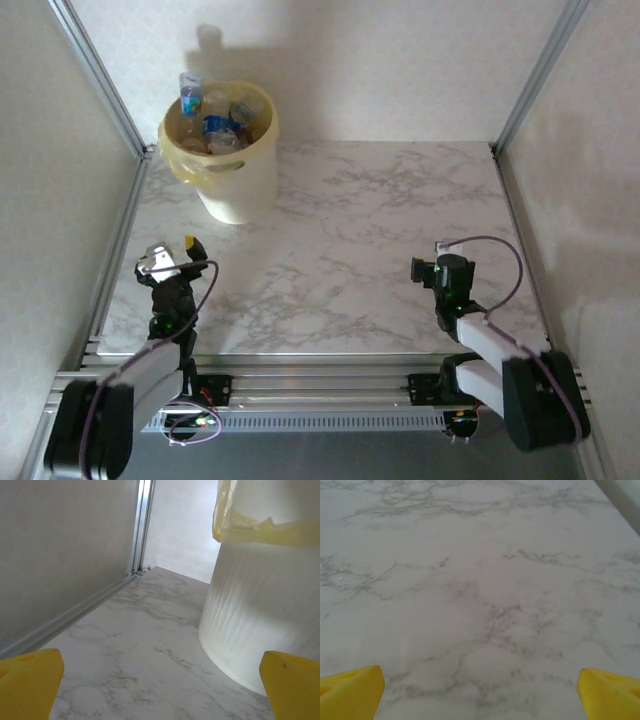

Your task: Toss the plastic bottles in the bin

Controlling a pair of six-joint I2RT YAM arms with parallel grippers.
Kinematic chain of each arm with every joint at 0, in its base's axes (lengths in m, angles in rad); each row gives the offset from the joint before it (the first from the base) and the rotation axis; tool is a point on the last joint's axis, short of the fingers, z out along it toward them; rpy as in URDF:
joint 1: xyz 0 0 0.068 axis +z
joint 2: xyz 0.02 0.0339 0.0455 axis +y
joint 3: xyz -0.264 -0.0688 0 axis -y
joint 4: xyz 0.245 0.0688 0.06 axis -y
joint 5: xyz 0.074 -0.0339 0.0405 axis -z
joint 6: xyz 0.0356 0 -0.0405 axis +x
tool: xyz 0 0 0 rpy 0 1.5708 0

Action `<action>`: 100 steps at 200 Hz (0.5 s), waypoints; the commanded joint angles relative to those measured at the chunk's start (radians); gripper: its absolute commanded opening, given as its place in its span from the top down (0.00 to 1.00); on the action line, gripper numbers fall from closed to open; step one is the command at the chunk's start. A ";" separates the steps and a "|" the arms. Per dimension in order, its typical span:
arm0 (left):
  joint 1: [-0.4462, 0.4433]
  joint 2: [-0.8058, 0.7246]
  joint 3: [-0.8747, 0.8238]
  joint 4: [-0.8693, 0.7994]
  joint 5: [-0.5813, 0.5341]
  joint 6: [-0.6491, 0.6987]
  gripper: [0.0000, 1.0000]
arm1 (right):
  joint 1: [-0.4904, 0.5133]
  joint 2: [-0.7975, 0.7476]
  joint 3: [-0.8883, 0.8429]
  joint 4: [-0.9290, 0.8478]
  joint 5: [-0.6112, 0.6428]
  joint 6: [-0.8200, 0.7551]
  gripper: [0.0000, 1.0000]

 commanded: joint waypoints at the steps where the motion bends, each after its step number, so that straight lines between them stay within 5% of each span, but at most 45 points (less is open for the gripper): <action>1: 0.029 0.179 -0.058 0.354 0.118 0.030 0.00 | -0.015 0.113 -0.017 0.433 0.011 -0.077 0.01; 32: 0.058 0.421 0.019 0.492 0.175 0.033 0.00 | -0.044 0.240 0.007 0.556 -0.143 -0.085 0.01; 61: 0.082 0.574 0.082 0.530 0.272 0.041 0.01 | -0.102 0.471 -0.017 0.834 -0.128 -0.018 0.01; 82: 0.099 0.569 0.193 0.311 0.288 0.029 0.00 | -0.110 0.425 0.143 0.447 -0.096 0.020 0.01; 100: 0.122 0.568 0.197 0.291 0.313 0.005 0.00 | -0.125 0.429 0.145 0.447 -0.114 0.028 0.01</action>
